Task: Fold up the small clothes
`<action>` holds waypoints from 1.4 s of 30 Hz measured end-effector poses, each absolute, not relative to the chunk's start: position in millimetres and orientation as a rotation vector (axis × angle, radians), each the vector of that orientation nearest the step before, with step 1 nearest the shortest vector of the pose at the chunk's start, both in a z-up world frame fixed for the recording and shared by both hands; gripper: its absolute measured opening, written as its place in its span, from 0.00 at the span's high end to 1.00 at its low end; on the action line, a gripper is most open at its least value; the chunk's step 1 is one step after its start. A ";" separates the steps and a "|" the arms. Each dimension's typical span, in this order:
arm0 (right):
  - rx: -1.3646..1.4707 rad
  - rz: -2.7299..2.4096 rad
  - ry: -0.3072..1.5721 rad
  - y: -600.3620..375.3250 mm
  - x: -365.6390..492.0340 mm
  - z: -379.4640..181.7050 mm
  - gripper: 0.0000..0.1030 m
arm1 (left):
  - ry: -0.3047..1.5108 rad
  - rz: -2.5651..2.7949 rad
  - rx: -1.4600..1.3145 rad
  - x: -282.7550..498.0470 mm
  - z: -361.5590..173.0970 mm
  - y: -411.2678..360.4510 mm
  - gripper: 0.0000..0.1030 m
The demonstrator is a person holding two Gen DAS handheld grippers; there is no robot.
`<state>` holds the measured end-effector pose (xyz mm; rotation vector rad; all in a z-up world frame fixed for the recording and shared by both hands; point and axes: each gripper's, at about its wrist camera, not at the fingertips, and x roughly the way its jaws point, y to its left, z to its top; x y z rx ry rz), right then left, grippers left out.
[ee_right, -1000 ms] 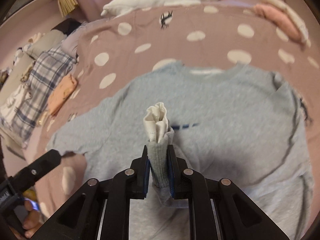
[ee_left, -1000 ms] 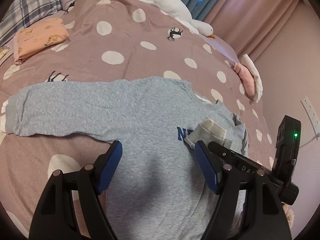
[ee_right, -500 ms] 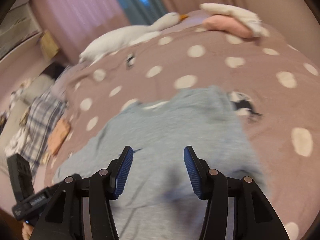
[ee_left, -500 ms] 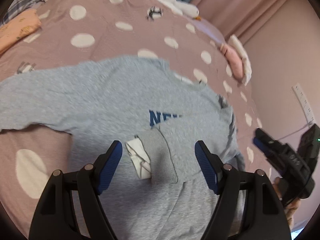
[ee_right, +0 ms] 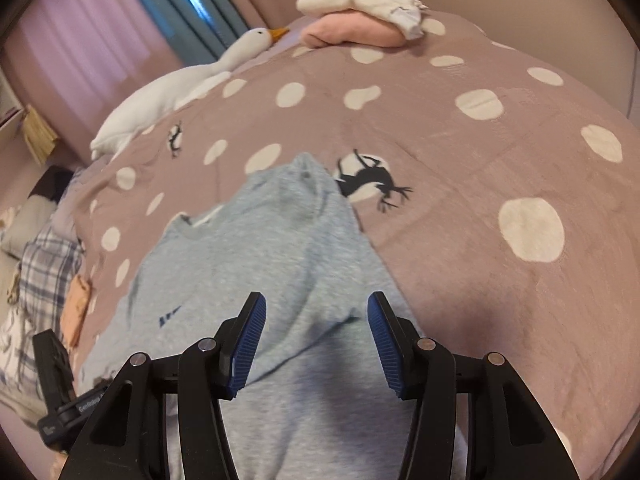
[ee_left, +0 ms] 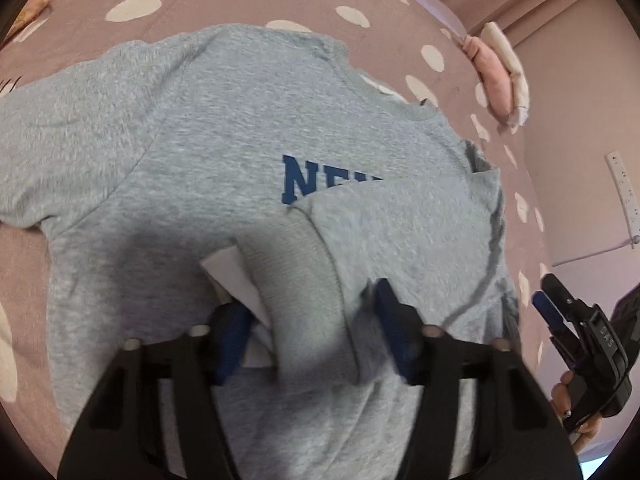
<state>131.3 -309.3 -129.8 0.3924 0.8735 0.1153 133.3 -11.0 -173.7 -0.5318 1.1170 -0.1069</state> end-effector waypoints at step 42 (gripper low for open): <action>0.319 0.168 1.015 -265.0 159.3 -166.7 0.59 | 0.999 -0.015 -0.371 147.6 -126.0 42.6 0.88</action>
